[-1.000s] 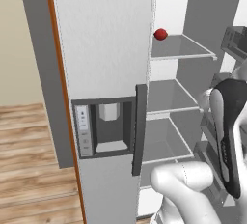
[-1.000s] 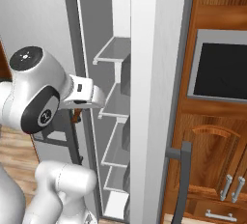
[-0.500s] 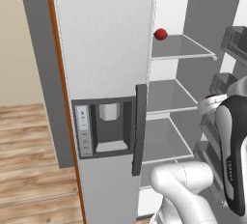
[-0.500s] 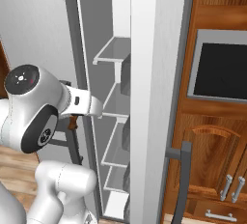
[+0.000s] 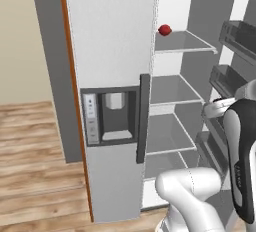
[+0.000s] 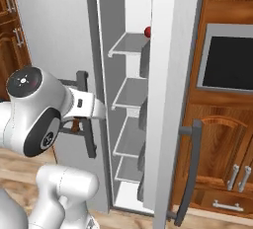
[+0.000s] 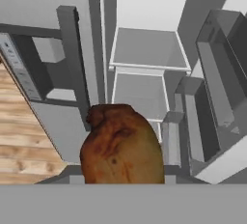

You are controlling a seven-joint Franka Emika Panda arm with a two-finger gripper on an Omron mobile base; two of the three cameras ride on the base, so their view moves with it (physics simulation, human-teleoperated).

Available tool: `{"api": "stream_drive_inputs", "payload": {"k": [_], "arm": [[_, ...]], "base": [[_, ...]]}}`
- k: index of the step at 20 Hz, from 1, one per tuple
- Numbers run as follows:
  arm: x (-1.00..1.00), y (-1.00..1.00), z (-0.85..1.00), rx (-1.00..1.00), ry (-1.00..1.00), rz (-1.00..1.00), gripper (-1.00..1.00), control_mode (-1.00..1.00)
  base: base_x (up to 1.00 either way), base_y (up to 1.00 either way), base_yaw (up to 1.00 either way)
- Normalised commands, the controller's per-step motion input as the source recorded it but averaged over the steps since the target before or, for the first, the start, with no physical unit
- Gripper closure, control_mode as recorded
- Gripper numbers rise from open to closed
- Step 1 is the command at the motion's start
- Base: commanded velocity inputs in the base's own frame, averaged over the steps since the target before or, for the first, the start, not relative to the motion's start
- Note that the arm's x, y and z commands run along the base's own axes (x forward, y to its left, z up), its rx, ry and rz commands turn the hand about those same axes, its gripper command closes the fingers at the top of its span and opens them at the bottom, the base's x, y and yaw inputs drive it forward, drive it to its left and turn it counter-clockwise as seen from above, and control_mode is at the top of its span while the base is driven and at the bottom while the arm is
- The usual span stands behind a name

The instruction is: Take the chicken drumstick from the fridge and place it on the digital scale on the counter by the fridge. Wait a few seconds for a reading, then move it to the plate on the dining counter.

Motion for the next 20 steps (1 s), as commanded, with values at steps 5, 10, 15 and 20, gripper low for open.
{"api": "stream_drive_inputs", "payload": {"k": [5, 10, 15, 20], "arm": [[0.00, 0.00, 0.00, 0.00, 0.00, 0.00, 1.00, 1.00], [0.00, 0.00, 0.00, 0.00, 0.00, 0.00, 1.00, 1.00], [0.00, 0.00, 0.00, 0.00, 0.00, 0.00, 1.00, 1.00], [0.00, 0.00, 0.00, 0.00, 0.00, 0.00, 1.00, 1.00]], "base": [[-0.77, 0.42, 0.08], [-0.51, 0.59, 0.30], [-0.28, 0.65, 0.63], [-0.01, 0.57, 0.73]]}}
